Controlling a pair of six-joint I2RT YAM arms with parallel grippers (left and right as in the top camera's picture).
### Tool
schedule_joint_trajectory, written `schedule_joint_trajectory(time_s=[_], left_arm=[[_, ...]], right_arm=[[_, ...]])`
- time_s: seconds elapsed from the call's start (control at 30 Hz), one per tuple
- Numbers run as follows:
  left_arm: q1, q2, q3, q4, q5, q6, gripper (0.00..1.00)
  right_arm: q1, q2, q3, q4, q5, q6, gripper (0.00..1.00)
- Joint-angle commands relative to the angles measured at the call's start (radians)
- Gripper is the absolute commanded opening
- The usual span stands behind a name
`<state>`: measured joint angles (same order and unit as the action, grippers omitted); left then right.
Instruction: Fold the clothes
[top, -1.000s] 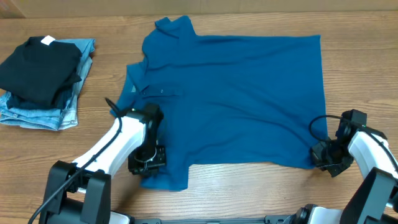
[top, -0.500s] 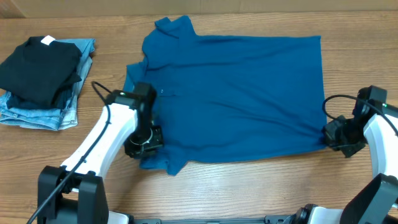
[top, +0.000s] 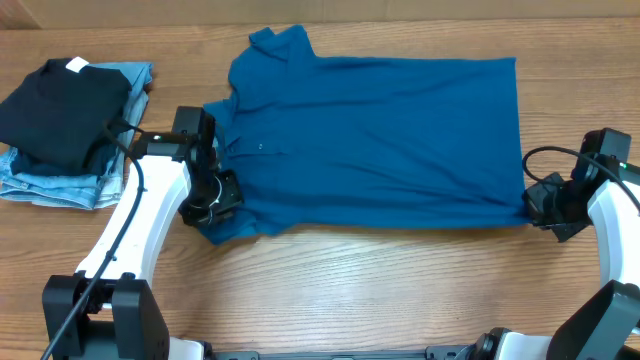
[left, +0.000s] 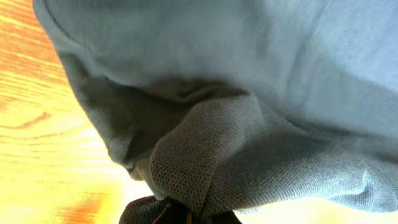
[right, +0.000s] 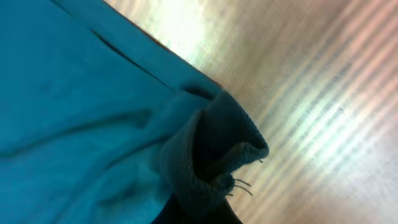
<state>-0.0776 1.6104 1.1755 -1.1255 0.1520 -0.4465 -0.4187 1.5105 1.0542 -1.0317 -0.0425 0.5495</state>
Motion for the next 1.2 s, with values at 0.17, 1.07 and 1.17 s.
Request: schedule_joint_trajectory(time_s=[0.17, 1.07, 1.17], left_arm=[[0.006, 0.004, 0.032, 0.051, 0.005, -0.045, 0.04], [0.007, 0.005, 0.084, 0.245, -0.189, -0.082, 0.09], [0.007, 0.016, 0.084, 0.252, -0.189, -0.081, 0.11]], right_arm=[[0.083, 0.005, 0.026, 0.130, -0.012, 0.001, 0.04], [0.199, 0.162, 0.026, 0.481, 0.005, -0.027, 0.04], [0.221, 0.175, 0.026, 0.504, 0.064, -0.026, 0.04]])
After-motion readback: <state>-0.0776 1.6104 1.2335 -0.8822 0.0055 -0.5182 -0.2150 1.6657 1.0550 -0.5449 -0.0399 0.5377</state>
